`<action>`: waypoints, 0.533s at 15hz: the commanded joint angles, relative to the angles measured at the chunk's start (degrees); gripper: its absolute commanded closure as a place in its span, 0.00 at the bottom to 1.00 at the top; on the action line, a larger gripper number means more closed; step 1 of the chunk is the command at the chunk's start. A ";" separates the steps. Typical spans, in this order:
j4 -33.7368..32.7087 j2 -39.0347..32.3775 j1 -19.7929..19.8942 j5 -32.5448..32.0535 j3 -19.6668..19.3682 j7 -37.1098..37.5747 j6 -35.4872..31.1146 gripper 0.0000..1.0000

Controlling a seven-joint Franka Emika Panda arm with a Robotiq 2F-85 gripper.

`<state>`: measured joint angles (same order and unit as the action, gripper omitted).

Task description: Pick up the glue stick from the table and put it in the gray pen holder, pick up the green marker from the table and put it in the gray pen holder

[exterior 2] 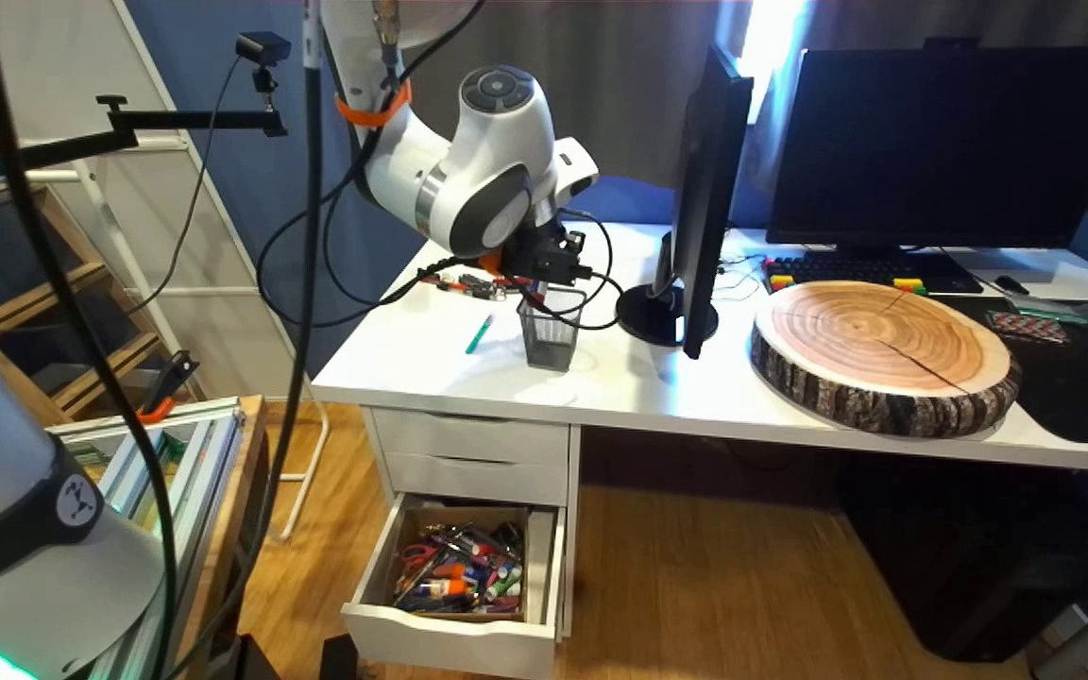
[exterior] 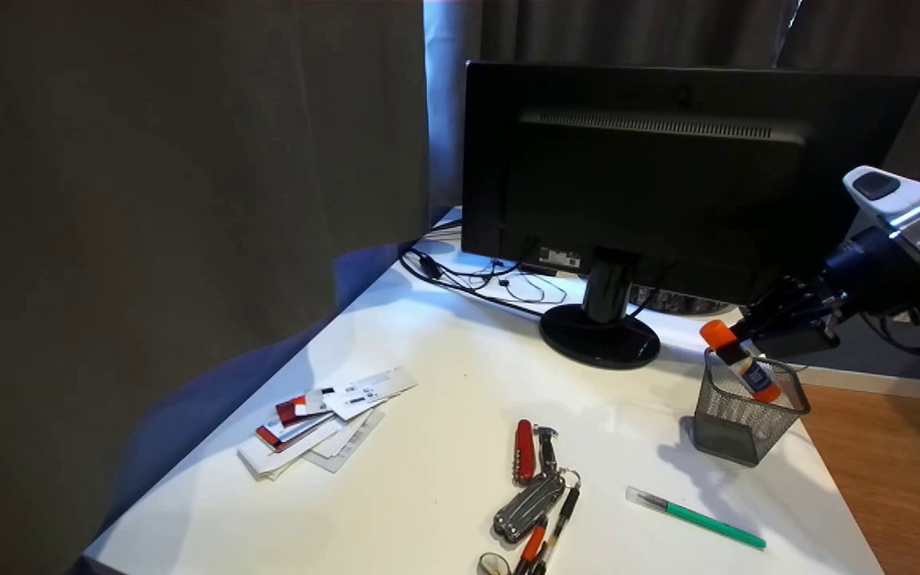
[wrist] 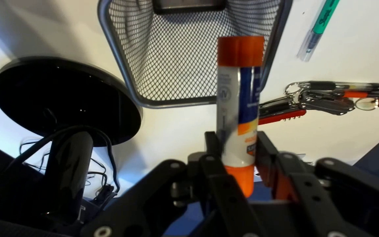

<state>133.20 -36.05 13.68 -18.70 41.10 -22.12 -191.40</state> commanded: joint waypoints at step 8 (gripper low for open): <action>-1.35 -2.33 -1.30 -2.92 -1.88 2.46 -1.58 0.37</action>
<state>132.75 -37.63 13.31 -19.39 40.22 -21.92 -191.54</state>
